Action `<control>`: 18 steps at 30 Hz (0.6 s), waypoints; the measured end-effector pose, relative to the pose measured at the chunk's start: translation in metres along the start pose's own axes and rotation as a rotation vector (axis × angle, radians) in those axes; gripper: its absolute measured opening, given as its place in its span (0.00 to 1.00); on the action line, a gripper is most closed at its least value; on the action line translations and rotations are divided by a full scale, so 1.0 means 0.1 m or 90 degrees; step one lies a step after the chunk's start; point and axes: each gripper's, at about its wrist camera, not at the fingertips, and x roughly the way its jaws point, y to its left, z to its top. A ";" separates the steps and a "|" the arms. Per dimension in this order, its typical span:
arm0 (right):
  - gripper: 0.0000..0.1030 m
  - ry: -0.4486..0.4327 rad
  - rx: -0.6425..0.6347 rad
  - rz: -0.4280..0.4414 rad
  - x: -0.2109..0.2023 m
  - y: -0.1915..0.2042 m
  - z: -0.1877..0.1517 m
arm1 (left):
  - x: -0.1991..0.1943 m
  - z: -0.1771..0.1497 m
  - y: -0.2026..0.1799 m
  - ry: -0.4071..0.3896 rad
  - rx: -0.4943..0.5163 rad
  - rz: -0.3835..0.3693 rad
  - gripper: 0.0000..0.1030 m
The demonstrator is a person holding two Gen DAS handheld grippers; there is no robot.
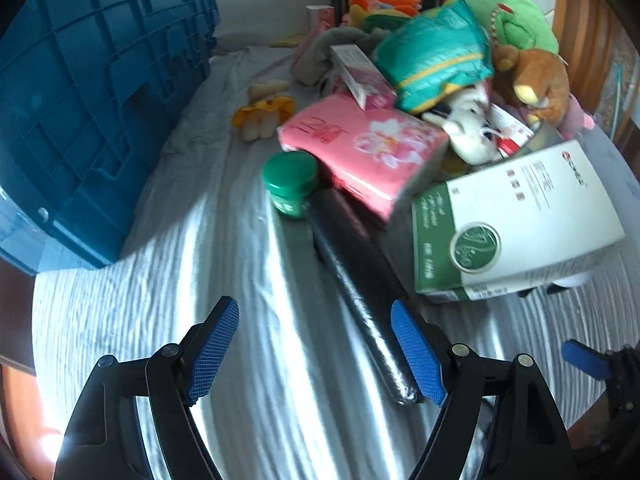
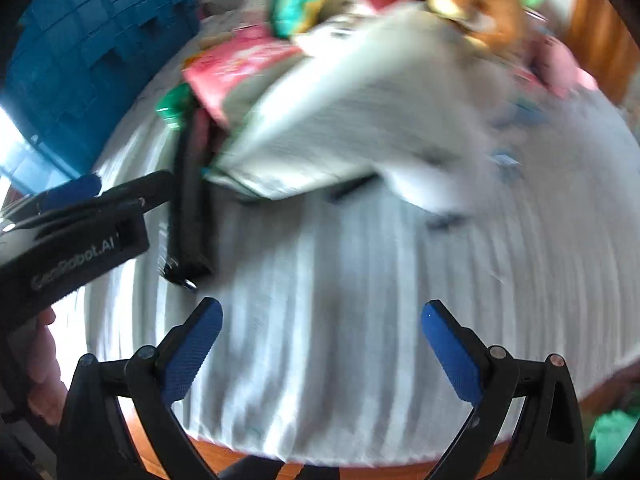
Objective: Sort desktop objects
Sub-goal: 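Grasp the black roll with the left tool while the right tool approaches the white-green box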
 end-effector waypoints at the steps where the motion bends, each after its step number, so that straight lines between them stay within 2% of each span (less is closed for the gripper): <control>1: 0.99 -0.002 0.013 -0.009 -0.03 -0.09 -0.03 | 0.00 -0.01 -0.04 0.000 -0.008 -0.005 0.77; 5: 0.99 0.001 0.033 -0.027 -0.02 -0.34 -0.04 | 0.17 -0.02 -0.24 0.047 -0.020 -0.022 0.77; 6: 0.99 0.000 0.033 -0.028 -0.02 -0.38 -0.04 | 0.25 -0.04 -0.29 0.064 -0.021 -0.018 0.74; 7: 0.99 -0.001 0.030 -0.026 -0.03 -0.41 -0.03 | 0.26 -0.05 -0.31 0.058 -0.024 -0.012 0.66; 8: 0.99 -0.003 0.028 -0.023 -0.04 -0.44 -0.01 | 0.23 -0.06 -0.31 0.042 -0.027 -0.006 0.45; 9: 0.99 -0.005 0.025 -0.019 -0.05 -0.46 0.00 | 0.21 -0.08 -0.31 0.039 -0.025 0.003 0.41; 12: 0.99 -0.015 0.013 0.003 -0.15 -0.47 0.07 | 0.15 -0.17 -0.20 0.046 -0.026 0.020 0.34; 18: 0.99 -0.081 -0.001 0.067 -0.47 -0.29 0.27 | 0.06 -0.37 0.15 0.064 -0.029 0.069 0.34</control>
